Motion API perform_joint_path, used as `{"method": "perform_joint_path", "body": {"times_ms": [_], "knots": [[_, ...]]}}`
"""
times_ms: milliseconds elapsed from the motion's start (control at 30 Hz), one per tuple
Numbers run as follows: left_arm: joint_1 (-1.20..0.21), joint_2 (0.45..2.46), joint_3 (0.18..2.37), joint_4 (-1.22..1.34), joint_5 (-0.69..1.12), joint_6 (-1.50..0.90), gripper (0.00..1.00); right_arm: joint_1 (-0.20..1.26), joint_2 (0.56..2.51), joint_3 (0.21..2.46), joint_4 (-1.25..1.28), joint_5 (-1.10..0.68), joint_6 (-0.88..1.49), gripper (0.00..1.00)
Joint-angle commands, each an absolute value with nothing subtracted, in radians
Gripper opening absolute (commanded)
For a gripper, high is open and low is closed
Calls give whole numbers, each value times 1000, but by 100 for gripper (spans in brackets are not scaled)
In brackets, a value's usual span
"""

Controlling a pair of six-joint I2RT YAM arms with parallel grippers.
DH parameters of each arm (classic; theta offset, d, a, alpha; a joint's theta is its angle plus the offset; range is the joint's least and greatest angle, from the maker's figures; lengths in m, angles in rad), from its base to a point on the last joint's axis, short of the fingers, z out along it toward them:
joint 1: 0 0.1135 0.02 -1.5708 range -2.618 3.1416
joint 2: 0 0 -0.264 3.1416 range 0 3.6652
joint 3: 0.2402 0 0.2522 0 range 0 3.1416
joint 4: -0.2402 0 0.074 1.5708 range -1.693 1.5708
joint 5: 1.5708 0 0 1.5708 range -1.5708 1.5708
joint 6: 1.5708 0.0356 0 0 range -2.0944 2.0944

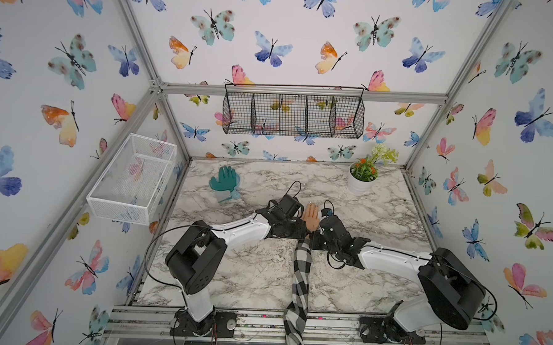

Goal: Take off the watch
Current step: Untie the watch from the hand.

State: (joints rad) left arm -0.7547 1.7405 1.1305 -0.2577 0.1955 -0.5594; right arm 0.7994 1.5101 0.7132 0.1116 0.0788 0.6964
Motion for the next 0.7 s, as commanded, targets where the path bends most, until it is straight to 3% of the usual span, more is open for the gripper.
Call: {"method": "perform_joint_path", "body": {"times_ms": [0,367,500,600,667], "knots": [[-757,1730,1090,-306,164,-533,56,799,1513,698,140,115,707,2],[-726,1680,975,-312,124,-530,55,781,1472,654,177,128,743,3],[-725,1678,980,-308,127,-530,55,781,1453,638,243,55,743,2],[-726,1671,987,-300,135,-532,55,779,1410,562,450,-60,727,3],[-725,1666,990,-299,133,-533,55,779,1421,602,353,-47,703,3]]}}
